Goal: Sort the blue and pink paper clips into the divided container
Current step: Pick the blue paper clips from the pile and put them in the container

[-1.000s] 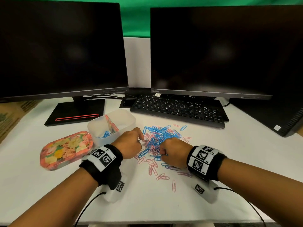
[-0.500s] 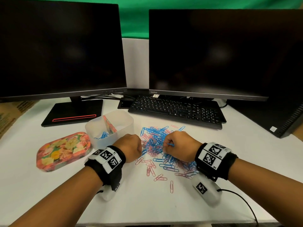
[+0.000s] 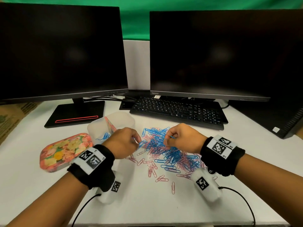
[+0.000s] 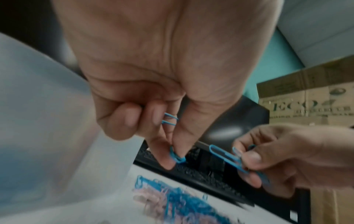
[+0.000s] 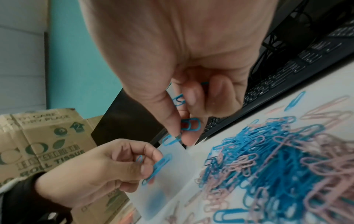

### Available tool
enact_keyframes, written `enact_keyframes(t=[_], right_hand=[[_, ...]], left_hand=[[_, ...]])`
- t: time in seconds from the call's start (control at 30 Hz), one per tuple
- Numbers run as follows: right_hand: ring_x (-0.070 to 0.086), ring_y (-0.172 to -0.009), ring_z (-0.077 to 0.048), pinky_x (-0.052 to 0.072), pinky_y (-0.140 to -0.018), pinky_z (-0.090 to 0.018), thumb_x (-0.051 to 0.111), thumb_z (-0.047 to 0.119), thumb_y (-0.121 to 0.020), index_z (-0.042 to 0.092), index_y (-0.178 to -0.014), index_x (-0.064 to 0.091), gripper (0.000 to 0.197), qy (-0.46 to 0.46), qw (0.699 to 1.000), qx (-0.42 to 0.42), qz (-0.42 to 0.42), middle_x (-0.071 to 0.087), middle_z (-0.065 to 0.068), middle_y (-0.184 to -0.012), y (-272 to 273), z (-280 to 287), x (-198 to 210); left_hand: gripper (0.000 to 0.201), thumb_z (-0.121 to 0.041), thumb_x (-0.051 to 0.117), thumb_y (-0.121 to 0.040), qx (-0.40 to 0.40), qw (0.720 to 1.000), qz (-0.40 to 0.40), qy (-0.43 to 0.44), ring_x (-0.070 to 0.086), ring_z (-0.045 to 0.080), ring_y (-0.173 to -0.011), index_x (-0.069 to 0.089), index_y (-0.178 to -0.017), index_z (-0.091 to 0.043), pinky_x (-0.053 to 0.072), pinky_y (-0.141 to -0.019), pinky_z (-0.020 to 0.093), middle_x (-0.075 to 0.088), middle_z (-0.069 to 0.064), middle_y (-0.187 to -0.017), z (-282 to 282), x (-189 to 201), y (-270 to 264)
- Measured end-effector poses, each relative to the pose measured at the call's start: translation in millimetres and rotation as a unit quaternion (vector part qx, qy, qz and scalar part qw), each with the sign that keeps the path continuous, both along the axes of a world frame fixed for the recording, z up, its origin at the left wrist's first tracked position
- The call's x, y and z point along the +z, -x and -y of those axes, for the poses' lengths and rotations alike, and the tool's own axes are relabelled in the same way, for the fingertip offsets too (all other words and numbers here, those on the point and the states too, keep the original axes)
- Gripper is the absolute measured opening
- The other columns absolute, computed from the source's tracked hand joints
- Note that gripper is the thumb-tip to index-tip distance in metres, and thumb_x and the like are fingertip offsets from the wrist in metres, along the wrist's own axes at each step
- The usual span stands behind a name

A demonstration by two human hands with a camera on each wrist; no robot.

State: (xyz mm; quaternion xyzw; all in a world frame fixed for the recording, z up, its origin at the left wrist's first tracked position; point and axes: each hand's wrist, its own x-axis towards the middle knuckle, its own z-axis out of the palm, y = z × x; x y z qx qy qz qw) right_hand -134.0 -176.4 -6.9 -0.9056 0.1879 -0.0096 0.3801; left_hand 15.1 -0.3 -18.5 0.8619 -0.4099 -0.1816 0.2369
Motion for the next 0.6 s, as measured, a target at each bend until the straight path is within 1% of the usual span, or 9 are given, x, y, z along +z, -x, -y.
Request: enact_keyframes(t=[0.03, 0.1, 0.13, 0.2, 0.3, 0.37, 0.43, 0.5, 0.6], right_hand=[[0.046, -0.042, -0.001, 0.038, -0.049, -0.017, 0.066, 0.015, -0.087, 0.017, -0.072, 0.073, 0.016, -0.011, 1.000, 0.002, 0.003, 0.074, 0.002, -0.074, -2, -2, 3], [0.038, -0.040, -0.006, 0.034, -0.044, -0.020, 0.066, 0.018, -0.088, 0.013, -0.072, 0.073, 0.018, -0.036, 0.999, 0.007, 0.016, 0.071, 0.002, -0.069, -7, -7, 9], [0.036, -0.039, -0.008, 0.033, -0.042, -0.020, 0.066, 0.019, -0.088, 0.014, -0.070, 0.072, 0.020, -0.047, 0.999, 0.009, 0.024, 0.070, 0.003, -0.064, -10, -10, 11], [0.034, -0.038, -0.008, 0.030, -0.040, -0.019, 0.067, 0.019, -0.088, 0.015, -0.068, 0.071, 0.021, -0.059, 0.998, 0.018, 0.032, 0.069, 0.001, -0.061, -22, -18, 17], [0.036, -0.036, -0.008, 0.032, -0.039, -0.019, 0.067, 0.022, -0.087, 0.014, -0.071, 0.073, 0.018, -0.045, 0.998, 0.031, 0.036, 0.072, -0.007, -0.068, -46, -32, 26], [0.038, -0.037, -0.009, 0.035, -0.039, -0.019, 0.066, 0.018, -0.087, 0.010, -0.076, 0.073, 0.016, -0.060, 0.997, 0.037, 0.039, 0.073, -0.011, -0.076, -65, -43, 32], [0.039, -0.040, -0.009, 0.037, -0.040, -0.019, 0.064, 0.014, -0.088, 0.005, -0.081, 0.073, 0.015, -0.068, 0.996, 0.043, 0.036, 0.072, -0.010, -0.079, -83, -55, 39], [0.041, -0.045, -0.010, 0.039, -0.040, -0.018, 0.062, 0.013, -0.088, 0.006, -0.081, 0.073, 0.014, -0.050, 0.997, 0.044, 0.032, 0.072, -0.008, -0.079, -100, -65, 44], [0.045, -0.044, -0.010, 0.039, -0.040, -0.018, 0.064, 0.012, -0.085, 0.004, -0.082, 0.075, 0.015, -0.011, 0.999, 0.043, 0.029, 0.073, -0.010, -0.081, -122, -76, 46]], left_hand=[[0.017, -0.011, 0.060, -0.085, 0.006, 1.000, -0.004, 0.011, 0.063, 0.016, -0.082, 0.067, -0.085, -0.026, 0.048, -0.071, 0.022, 0.069, -0.004, -0.084, -3, 5, -2], [0.020, -0.012, 0.055, -0.090, 0.024, 0.999, 0.010, 0.026, 0.059, 0.013, -0.079, 0.070, -0.095, -0.024, 0.042, -0.066, 0.017, 0.065, -0.004, -0.087, -11, 17, -7], [0.021, -0.012, 0.054, -0.092, 0.037, 0.999, 0.016, 0.033, 0.057, 0.011, -0.075, 0.070, -0.095, -0.023, 0.040, -0.062, 0.015, 0.064, -0.004, -0.085, -15, 24, -11], [0.022, -0.010, 0.053, -0.092, 0.066, 0.997, 0.013, 0.042, 0.053, 0.008, -0.064, 0.070, -0.089, -0.023, 0.037, -0.054, 0.017, 0.063, -0.004, -0.077, -25, 37, -23], [0.024, -0.005, 0.051, -0.091, 0.120, 0.992, -0.009, 0.046, 0.056, 0.010, -0.060, 0.069, -0.085, -0.019, 0.038, -0.049, 0.021, 0.062, -0.004, -0.068, -41, 52, -44], [0.022, -0.005, 0.051, -0.091, 0.151, 0.988, -0.009, 0.036, 0.057, 0.009, -0.056, 0.069, -0.084, -0.017, 0.042, -0.049, 0.022, 0.063, 0.001, -0.068, -51, 57, -57], [0.021, -0.007, 0.052, -0.091, 0.165, 0.986, 0.004, 0.009, 0.059, 0.009, -0.053, 0.070, -0.085, -0.015, 0.044, -0.048, 0.022, 0.065, 0.003, -0.067, -57, 59, -67], [0.021, -0.009, 0.054, -0.089, 0.157, 0.986, 0.024, -0.045, 0.062, 0.011, -0.056, 0.073, -0.085, -0.016, 0.047, -0.049, 0.022, 0.067, 0.003, -0.070, -56, 57, -73], [0.020, -0.011, 0.059, -0.086, 0.139, 0.981, 0.062, -0.117, 0.065, 0.014, -0.072, 0.075, -0.091, -0.022, 0.051, -0.054, 0.021, 0.068, -0.002, -0.083, -53, 57, -75]])
